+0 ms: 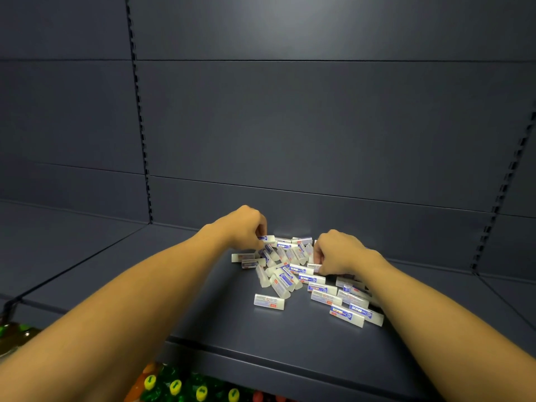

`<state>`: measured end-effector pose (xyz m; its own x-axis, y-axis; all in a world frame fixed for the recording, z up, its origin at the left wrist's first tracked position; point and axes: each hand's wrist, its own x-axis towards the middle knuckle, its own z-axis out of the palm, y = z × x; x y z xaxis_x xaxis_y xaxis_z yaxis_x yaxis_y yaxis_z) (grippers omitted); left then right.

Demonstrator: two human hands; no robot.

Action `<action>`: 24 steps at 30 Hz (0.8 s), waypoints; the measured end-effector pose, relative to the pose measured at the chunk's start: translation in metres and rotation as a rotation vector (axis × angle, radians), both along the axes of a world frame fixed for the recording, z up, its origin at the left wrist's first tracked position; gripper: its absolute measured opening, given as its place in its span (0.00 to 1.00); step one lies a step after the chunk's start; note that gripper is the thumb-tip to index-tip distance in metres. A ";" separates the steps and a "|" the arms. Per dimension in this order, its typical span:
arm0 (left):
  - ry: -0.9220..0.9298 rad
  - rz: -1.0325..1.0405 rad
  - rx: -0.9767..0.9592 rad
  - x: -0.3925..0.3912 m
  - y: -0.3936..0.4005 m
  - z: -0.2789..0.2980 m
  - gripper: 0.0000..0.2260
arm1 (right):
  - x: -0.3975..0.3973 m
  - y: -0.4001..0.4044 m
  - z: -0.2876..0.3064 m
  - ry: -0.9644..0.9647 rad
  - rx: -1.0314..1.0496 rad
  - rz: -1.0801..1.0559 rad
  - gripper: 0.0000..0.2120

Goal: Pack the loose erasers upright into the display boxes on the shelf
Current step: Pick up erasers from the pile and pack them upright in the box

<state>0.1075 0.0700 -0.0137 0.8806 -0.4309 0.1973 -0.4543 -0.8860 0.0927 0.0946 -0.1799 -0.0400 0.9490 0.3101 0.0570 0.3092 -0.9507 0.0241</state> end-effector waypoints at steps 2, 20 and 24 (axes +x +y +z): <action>0.001 -0.010 -0.005 0.002 -0.004 0.001 0.06 | -0.002 -0.003 0.002 0.004 0.058 -0.032 0.07; 0.041 -0.248 -0.180 0.018 -0.088 0.011 0.04 | -0.048 -0.087 0.023 0.067 1.253 -0.211 0.11; 0.053 -0.339 -0.192 0.011 -0.126 0.010 0.04 | -0.076 -0.112 0.019 -0.004 1.271 -0.320 0.09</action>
<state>0.1188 -0.0555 -0.0035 0.7056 -0.6588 0.2608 -0.7085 -0.6504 0.2737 0.0187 -0.2915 -0.0205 0.9693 -0.1994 0.1441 0.0694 -0.3407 -0.9376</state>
